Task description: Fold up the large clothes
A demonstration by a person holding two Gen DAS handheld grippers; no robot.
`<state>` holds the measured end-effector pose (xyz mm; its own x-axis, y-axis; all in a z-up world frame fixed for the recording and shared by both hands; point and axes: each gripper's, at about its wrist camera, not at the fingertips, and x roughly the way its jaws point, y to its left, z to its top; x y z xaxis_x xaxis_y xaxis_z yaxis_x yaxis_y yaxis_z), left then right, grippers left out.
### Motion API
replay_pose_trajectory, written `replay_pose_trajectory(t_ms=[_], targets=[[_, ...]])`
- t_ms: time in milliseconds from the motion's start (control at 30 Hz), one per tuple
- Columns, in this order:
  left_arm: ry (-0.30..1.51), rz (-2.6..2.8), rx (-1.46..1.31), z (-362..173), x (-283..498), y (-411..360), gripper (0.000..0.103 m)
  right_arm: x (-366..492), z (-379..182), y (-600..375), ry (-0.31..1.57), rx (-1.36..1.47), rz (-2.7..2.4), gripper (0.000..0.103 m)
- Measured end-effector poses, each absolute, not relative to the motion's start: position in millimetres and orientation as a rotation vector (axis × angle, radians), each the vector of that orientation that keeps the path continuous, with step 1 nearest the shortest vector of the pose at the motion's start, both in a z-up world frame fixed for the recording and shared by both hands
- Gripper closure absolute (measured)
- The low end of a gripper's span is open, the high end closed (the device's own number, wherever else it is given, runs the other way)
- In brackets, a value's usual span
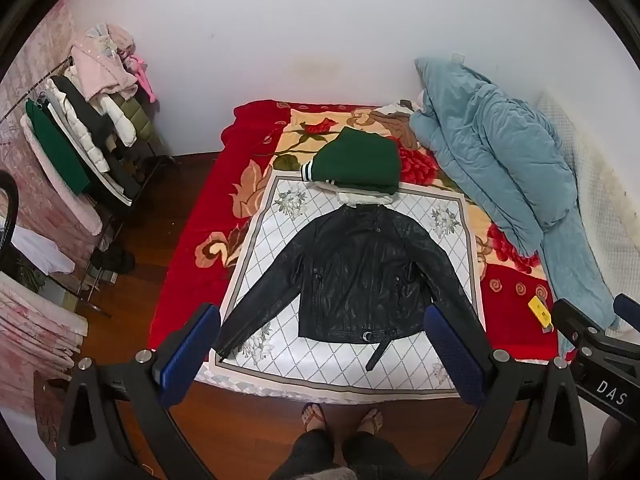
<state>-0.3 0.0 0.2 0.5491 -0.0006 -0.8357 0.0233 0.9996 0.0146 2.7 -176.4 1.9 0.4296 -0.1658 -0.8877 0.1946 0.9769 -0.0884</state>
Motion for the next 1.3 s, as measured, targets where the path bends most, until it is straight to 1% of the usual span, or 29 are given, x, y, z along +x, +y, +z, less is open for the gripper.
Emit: replay_pose_trajectory(t_ms=[1300], targets=[[0.979, -0.015, 0.022, 10, -2, -6, 0.000, -3, 15, -168, 1.086, 0.014, -0.226, 0.000]])
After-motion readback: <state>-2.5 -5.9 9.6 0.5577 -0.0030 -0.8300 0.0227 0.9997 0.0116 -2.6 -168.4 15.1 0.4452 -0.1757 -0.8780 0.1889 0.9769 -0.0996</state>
